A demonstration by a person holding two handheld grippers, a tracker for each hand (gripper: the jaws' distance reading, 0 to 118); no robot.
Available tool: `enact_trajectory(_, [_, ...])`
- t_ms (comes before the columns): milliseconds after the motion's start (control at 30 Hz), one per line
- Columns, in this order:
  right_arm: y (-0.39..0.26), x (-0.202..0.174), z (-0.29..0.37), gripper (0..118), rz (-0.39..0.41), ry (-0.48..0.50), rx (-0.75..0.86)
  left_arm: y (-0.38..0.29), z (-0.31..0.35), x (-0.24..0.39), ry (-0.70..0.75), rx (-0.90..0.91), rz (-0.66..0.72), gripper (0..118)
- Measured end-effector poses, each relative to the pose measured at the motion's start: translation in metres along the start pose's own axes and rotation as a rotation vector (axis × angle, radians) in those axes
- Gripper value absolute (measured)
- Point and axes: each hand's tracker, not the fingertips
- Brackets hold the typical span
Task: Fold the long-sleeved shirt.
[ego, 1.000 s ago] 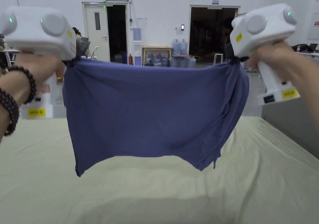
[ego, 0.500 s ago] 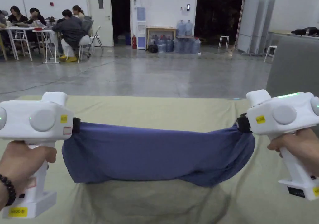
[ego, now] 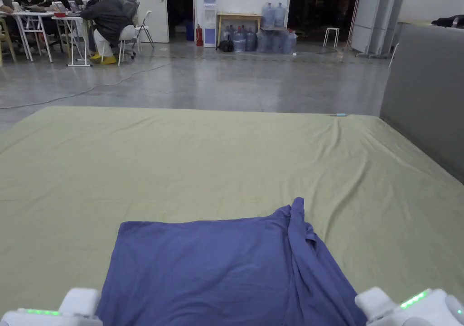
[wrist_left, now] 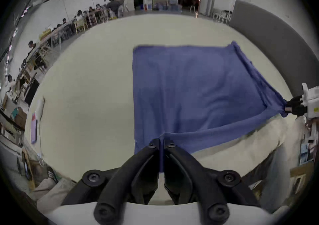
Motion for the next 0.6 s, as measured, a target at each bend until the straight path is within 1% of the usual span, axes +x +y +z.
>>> enact_trajectory(33, [-0.004,-0.002,-0.002,5,0.004,0.004,-0.026,-0.007,-0.002,0.0,0.004,-0.021,-0.015,0])
enact_trajectory(100, [-0.014,-0.009,-0.002,5,0.017,0.006,-0.03,-0.018,-0.004,-0.003,-0.009,-0.016,-0.001,0])
enact_trajectory(167, [-0.014,-0.008,0.001,5,0.024,-0.017,-0.021,-0.019,-0.004,-0.007,-0.029,0.001,0.02,0])
enact_trajectory(200, [-0.015,-0.008,0.008,7,0.028,-0.025,-0.01,-0.016,-0.001,-0.01,-0.028,0.009,0.026,0])
enact_trajectory(233, [-0.014,-0.005,0.015,25,0.018,-0.04,0.005,-0.013,-0.001,-0.013,-0.002,-0.002,0.026,9])
enact_trajectory(267, [-0.011,-0.002,0.025,67,-0.003,-0.061,0.037,-0.009,-0.003,-0.017,0.035,-0.042,0.013,54])
enact_trajectory(300, [-0.009,0.001,0.034,91,-0.017,-0.069,0.076,-0.005,0.001,-0.021,0.04,-0.05,0.007,99])
enact_trajectory(333, [-0.008,0.006,0.049,98,-0.036,-0.065,0.135,0.001,0.014,-0.025,-0.001,0.055,-0.004,118])
enact_trajectory(367, [-0.004,0.01,0.059,98,-0.066,-0.064,0.166,0.005,0.021,-0.03,0.011,0.05,-0.015,115])
enact_trajectory(400, [0.0,0.014,0.066,98,-0.099,-0.067,0.182,-0.006,0.073,0.012,0.013,0.063,-0.011,115])
enact_trajectory(433, [0.003,0.016,0.069,98,-0.14,-0.067,0.184,-0.004,0.085,0.017,0.025,0.072,0.001,114])
enact_trajectory(467, [0.004,0.019,0.074,91,-0.174,-0.061,0.197,-0.001,0.098,0.023,0.035,0.105,0.021,108])
enact_trajectory(500, [0.006,0.019,0.074,72,-0.188,-0.047,0.211,0.007,0.088,0.015,0.017,0.135,0.023,90])
enact_trajectory(533, [0.009,0.018,0.07,37,-0.181,-0.043,0.208,0.015,0.071,0.004,0.007,0.145,0.026,48])
enact_trajectory(567, [0.011,0.016,0.063,0,-0.182,-0.045,0.201,0.02,0.069,0.006,0.0,0.141,0.027,0])
enact_trajectory(600, [0.011,0.014,0.059,0,-0.181,-0.045,0.204,0.022,0.069,0.008,-0.009,0.151,0.035,0])
